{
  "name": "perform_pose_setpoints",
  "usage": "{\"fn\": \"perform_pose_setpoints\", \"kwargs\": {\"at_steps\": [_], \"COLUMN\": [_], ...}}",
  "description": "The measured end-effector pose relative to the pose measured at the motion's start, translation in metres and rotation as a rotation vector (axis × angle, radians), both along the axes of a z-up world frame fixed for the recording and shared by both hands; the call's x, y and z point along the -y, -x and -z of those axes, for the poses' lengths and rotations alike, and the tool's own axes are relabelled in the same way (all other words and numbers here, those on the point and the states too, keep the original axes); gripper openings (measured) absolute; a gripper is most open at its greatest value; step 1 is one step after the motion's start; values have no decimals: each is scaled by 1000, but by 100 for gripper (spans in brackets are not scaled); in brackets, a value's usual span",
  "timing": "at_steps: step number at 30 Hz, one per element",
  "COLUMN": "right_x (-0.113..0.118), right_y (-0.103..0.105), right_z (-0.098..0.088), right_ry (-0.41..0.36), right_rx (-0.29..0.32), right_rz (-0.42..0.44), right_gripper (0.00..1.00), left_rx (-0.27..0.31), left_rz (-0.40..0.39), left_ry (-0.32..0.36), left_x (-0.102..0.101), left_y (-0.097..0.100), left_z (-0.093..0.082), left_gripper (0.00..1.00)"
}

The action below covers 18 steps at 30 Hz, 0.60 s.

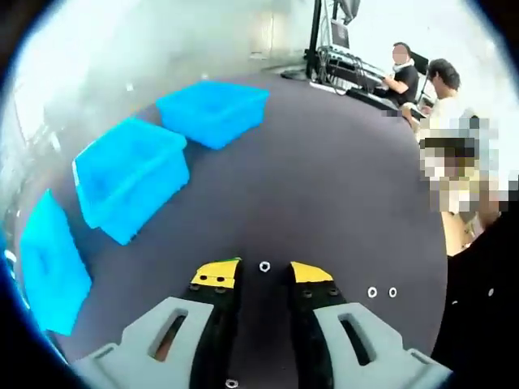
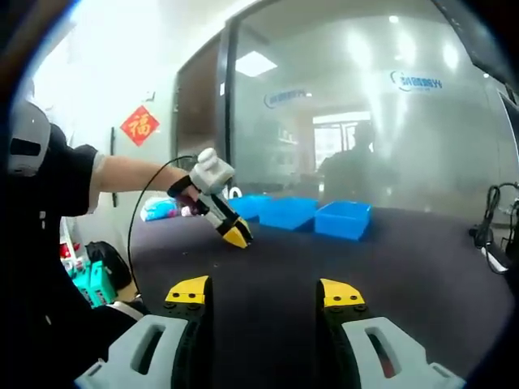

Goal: Sort the screws, nuts, and washers into the corresponding bins

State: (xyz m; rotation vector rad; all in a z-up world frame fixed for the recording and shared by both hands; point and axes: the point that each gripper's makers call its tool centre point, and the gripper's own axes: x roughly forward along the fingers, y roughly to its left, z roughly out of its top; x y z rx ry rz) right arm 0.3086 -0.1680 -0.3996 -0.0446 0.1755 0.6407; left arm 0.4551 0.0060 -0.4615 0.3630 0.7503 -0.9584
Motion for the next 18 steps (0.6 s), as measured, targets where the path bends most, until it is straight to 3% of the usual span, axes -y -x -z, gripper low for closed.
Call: {"fn": "perform_pose_setpoints", "kwargs": {"at_steps": [13,18], "right_x": [1,1], "right_y": [-1,1], "right_z": [4,2], "right_ry": [9,16], "right_rx": [-7,-4], "right_rz": [-2,-2], "right_gripper": [47,47], "left_rx": [-22,-34], "left_rz": [-12,-35], "left_ry": [-7,-3], "left_x": [1,-1], "left_y": [2,2], "left_z": [4,5], "left_gripper": [11,3]}}
